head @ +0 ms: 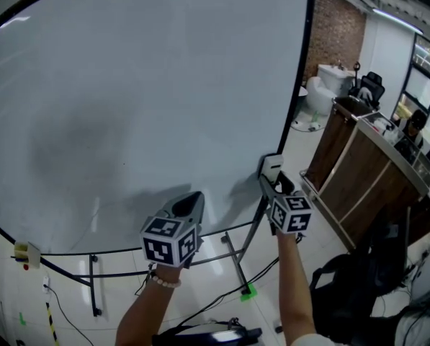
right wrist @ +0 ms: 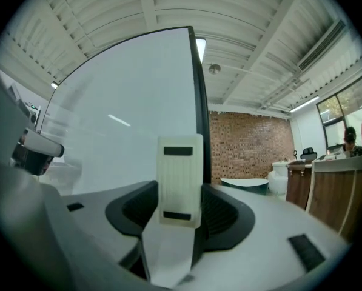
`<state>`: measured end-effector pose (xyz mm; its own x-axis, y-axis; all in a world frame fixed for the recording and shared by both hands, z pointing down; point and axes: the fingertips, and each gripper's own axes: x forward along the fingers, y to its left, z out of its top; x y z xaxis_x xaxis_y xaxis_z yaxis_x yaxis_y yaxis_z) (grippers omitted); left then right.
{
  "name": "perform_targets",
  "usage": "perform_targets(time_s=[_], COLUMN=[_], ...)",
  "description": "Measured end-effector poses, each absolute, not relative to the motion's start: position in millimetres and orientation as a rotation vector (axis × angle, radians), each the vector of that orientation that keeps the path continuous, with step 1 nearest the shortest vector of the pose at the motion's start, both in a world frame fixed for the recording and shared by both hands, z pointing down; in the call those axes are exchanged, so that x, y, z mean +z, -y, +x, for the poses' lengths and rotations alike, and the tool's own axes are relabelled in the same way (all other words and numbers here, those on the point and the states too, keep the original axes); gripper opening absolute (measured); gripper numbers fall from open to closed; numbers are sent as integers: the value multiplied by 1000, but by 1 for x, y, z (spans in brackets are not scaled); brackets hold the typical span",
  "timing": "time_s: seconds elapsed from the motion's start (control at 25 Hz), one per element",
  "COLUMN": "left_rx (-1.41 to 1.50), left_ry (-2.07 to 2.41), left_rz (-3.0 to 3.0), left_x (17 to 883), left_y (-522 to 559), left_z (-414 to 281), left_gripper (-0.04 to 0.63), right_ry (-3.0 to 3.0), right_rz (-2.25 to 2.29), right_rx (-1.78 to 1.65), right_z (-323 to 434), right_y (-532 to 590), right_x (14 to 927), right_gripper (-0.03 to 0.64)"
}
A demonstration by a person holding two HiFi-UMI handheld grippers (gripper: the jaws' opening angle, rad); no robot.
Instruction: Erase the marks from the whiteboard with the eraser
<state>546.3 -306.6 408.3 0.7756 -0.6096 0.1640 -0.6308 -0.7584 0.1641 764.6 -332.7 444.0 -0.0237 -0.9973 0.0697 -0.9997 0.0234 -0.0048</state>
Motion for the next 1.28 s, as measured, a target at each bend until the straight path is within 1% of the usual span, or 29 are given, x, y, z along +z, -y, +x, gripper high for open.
perform_targets(time_s=[0.16, 0.32, 0.56, 0.8, 1.04, 1.28], left_rx=[159, 176, 195, 200, 191, 202], left_ry=[947, 944, 947, 957, 966, 987], left_rz=[2768, 2768, 2751, 2736, 2714, 2686], left_x=[410, 417, 432, 440, 445, 454], left_y=[305, 306, 310, 310, 307, 303], left_z=[558, 561, 557, 548, 534, 508], left_gripper=[-12, -12, -12, -12, -12, -12], right_ry=[2219, 2227, 2241, 2217, 2189, 2211], right_rz=[2156, 2143, 2132, 2138, 2125, 2134], right_rx=[44, 50, 51, 57, 10, 34], right_z=[764, 766, 765, 768, 732, 692], right_y=[331, 329, 332, 332, 332, 333], right_x=[446, 470, 518, 528, 515, 520], right_gripper=[250, 249, 250, 249, 249, 249])
